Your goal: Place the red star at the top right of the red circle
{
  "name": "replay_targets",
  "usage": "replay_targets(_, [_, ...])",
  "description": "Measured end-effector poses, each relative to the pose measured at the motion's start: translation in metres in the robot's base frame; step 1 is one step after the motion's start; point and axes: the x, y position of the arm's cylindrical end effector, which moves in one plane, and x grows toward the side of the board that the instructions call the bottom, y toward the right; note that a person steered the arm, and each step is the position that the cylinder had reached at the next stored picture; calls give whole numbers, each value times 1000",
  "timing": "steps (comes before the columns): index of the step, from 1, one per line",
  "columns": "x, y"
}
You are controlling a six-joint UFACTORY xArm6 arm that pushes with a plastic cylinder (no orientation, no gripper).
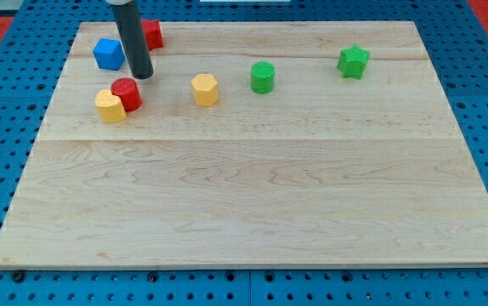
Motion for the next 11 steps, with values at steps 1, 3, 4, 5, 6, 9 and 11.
replay_targets(1, [-29,22])
replay_targets(3, [-104,41])
replay_targets(4, [-113,18])
replay_targets(5, [-101,14])
replay_targets(6, [-101,-9])
replay_targets(9, [-91,-25])
replay_targets(11, [-29,9])
